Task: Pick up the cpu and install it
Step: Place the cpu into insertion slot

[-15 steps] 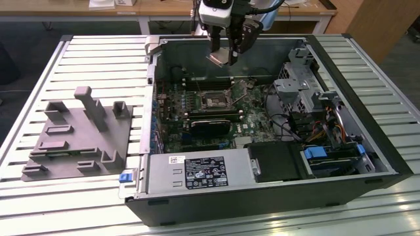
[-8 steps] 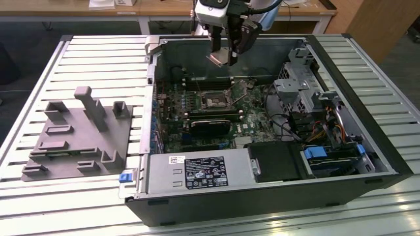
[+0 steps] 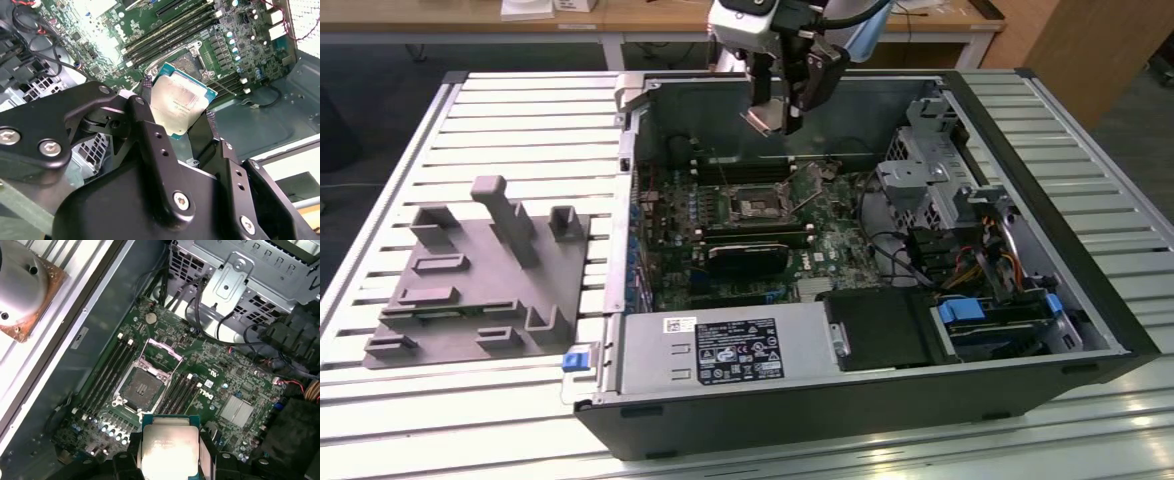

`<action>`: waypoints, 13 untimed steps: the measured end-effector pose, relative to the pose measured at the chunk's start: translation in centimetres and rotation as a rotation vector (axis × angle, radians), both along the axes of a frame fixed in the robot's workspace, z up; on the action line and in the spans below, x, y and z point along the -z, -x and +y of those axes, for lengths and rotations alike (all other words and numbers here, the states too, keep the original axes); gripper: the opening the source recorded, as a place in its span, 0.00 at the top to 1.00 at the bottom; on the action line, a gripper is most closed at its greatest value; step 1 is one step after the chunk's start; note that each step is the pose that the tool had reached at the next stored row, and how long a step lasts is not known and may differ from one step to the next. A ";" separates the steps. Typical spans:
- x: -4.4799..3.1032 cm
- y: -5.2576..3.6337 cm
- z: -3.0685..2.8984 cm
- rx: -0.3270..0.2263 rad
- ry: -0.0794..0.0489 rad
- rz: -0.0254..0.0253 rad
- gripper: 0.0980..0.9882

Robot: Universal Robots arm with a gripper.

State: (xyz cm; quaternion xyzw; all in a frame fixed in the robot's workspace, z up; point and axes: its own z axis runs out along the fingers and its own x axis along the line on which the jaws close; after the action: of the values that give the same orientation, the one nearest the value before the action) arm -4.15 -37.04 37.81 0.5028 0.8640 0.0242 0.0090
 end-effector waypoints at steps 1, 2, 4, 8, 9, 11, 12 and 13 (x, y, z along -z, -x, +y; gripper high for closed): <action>0.01 0.00 0.00 0.009 0.000 0.0000 0.50; 0.01 0.00 0.01 0.018 0.000 0.0000 0.50; 0.02 0.00 0.01 0.037 0.000 0.0000 0.50; 0.05 0.00 0.02 0.077 0.000 0.0000 0.50; 0.06 0.00 0.02 0.089 0.000 0.0000 0.50; 0.07 0.00 0.03 0.110 0.000 0.0000 0.50; 0.08 0.00 0.04 0.121 0.000 0.0000 0.50; 0.09 0.00 0.05 0.133 0.000 0.0000 0.50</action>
State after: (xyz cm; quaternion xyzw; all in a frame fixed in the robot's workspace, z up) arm -4.15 -36.99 37.72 0.5591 0.8287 0.0235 0.0106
